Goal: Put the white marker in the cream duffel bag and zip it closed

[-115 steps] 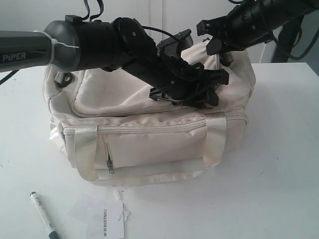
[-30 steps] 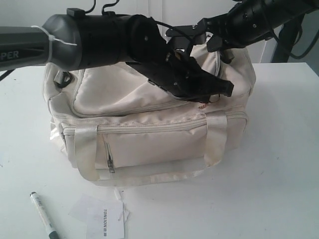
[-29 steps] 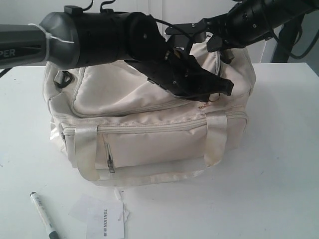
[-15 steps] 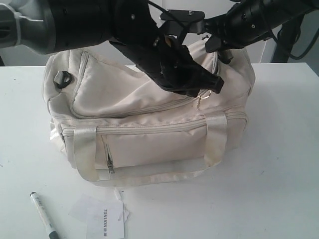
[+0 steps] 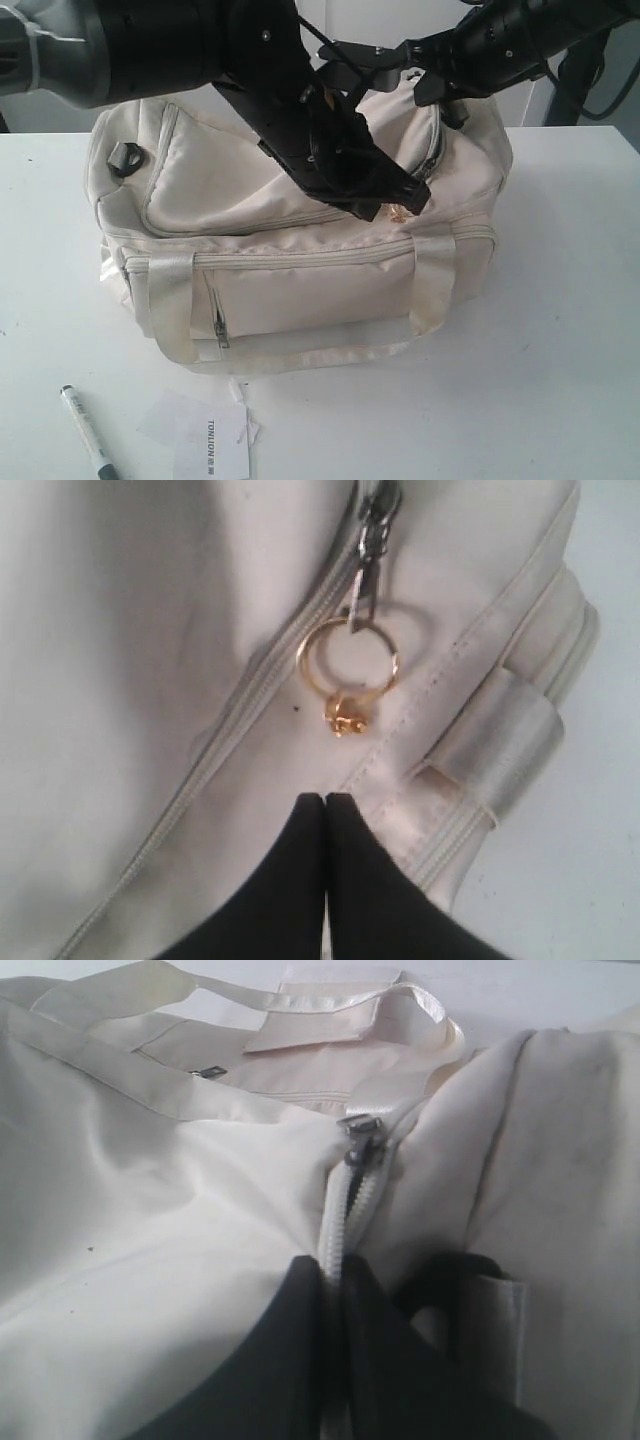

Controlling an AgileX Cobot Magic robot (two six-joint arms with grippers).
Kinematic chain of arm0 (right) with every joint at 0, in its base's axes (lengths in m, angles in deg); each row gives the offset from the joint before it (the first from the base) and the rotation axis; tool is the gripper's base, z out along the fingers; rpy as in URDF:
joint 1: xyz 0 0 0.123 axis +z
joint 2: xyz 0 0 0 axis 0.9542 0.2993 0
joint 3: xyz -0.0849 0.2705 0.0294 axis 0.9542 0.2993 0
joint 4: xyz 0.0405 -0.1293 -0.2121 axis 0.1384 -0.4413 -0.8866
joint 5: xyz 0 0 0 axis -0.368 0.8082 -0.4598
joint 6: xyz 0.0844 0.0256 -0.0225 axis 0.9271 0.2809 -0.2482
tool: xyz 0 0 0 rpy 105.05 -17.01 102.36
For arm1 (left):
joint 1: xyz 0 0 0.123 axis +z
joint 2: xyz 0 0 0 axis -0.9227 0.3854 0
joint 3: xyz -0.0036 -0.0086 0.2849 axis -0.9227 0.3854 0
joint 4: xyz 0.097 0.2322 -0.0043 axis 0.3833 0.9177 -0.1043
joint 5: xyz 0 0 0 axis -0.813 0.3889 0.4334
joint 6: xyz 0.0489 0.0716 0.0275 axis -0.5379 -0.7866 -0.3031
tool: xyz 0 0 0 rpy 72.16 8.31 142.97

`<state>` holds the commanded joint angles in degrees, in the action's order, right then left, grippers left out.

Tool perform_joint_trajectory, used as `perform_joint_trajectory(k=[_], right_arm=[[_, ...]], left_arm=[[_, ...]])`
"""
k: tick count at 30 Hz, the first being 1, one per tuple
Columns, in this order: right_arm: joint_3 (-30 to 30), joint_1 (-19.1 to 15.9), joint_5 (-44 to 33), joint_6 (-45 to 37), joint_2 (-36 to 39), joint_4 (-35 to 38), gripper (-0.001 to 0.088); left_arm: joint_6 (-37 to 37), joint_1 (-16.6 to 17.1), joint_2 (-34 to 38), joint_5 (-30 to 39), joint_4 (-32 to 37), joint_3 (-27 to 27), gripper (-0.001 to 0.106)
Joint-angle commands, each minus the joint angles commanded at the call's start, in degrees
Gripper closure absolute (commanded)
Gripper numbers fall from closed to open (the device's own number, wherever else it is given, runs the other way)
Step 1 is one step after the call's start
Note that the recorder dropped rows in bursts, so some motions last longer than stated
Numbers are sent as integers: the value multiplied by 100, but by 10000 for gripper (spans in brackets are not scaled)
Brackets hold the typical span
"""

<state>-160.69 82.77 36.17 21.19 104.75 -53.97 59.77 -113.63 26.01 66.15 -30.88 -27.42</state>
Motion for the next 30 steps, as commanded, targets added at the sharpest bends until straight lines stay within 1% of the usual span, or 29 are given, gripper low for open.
perform_joint_trajectory(k=[3,6,7,8,9,10,12,14,15,16,17,18,20,21,22,24,28,30], right_arm=[[0,0,21,0,0,0,868],[0,0,4,0,0,0,868],[0,0,4,0,0,0,868],[0,0,4,0,0,0,868],[0,0,4,0,0,20,868],[0,0,4,0,0,28,868],[0,0,4,0,0,28,868],[0,0,4,0,0,28,868],[0,0,4,0,0,28,868],[0,0,4,0,0,28,868],[0,0,4,0,0,28,868],[0,0,4,0,0,28,868],[0,0,-18,0,0,25,868],[0,0,-29,0,0,25,868],[0,0,-42,0,0,25,868],[0,0,-42,0,0,25,868],[0,0,-17,0,0,25,868],[0,0,-3,0,0,25,868]], left_arm=[[0,0,0,26,28,0,1053],[18,0,0,-151,28,0,1053],[95,0,0,-249,28,0,1041],[136,0,0,-352,-22,0,1000],[136,0,0,-439,-66,0,948],[136,0,0,-612,-127,0,864],[136,15,42,-811,-454,0,641],[136,122,152,-870,-1167,-21,409],[99,194,243,-780,-1611,-73,354],[-90,301,336,-626,-2096,-128,332],[-517,401,418,-475,-2615,-168,344],[-1067,473,468,-356,-3076,-191,364],[-2076,657,546,-180,-4222,-191,399],[-2423,737,569,-132,-4559,-191,393],[-2598,825,600,-90,-4863,-191,381],[-2633,975,626,8,-5056,-191,343],[-2347,1238,649,229,-5125,-191,250],[-2176,1298,675,280,-5119,-191,236]])
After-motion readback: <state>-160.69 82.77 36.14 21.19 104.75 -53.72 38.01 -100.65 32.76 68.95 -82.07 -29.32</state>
